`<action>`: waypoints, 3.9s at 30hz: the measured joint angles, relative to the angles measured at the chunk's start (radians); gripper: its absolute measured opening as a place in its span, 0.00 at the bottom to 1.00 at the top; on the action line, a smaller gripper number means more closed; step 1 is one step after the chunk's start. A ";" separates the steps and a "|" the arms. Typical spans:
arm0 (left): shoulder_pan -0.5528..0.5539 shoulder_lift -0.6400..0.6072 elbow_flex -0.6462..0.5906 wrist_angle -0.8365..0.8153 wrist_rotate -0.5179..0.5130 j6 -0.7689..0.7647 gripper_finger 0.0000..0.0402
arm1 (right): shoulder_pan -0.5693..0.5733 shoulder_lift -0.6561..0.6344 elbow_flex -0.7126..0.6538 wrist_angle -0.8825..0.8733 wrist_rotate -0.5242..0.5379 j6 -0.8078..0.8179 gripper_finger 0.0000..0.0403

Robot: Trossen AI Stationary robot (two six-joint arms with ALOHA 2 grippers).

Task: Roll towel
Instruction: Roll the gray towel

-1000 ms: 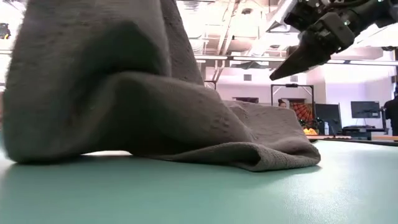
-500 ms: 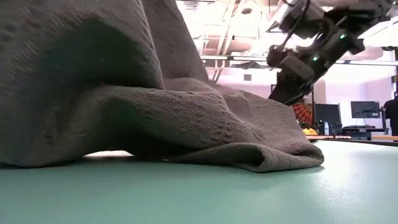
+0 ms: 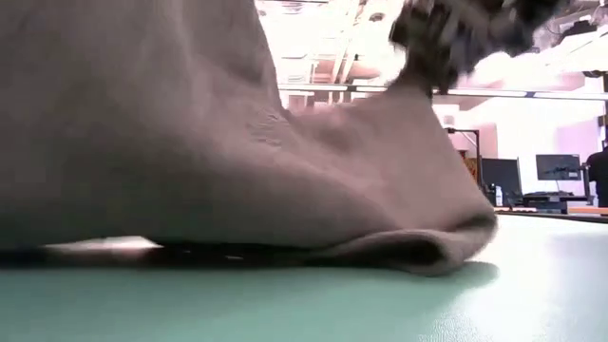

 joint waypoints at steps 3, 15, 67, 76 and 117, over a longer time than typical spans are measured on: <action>0.000 -0.002 0.060 0.010 -0.127 0.064 0.00 | 0.013 -0.130 0.070 -0.047 0.032 -0.068 0.04; 0.001 -0.003 0.269 0.012 -0.520 0.337 0.00 | 0.069 -0.482 0.121 0.079 0.508 -0.418 0.04; 0.155 -0.003 -0.319 -0.183 -0.243 -0.592 0.00 | 0.234 -0.215 -0.022 -0.619 0.162 0.350 0.14; 0.139 0.000 -0.368 -0.320 -0.365 -0.844 0.00 | 0.324 -0.199 -0.026 -0.689 0.109 0.388 0.31; 0.614 -0.002 0.194 -0.521 -0.756 -0.251 0.00 | -0.130 -0.328 0.195 -0.763 0.243 -0.058 0.33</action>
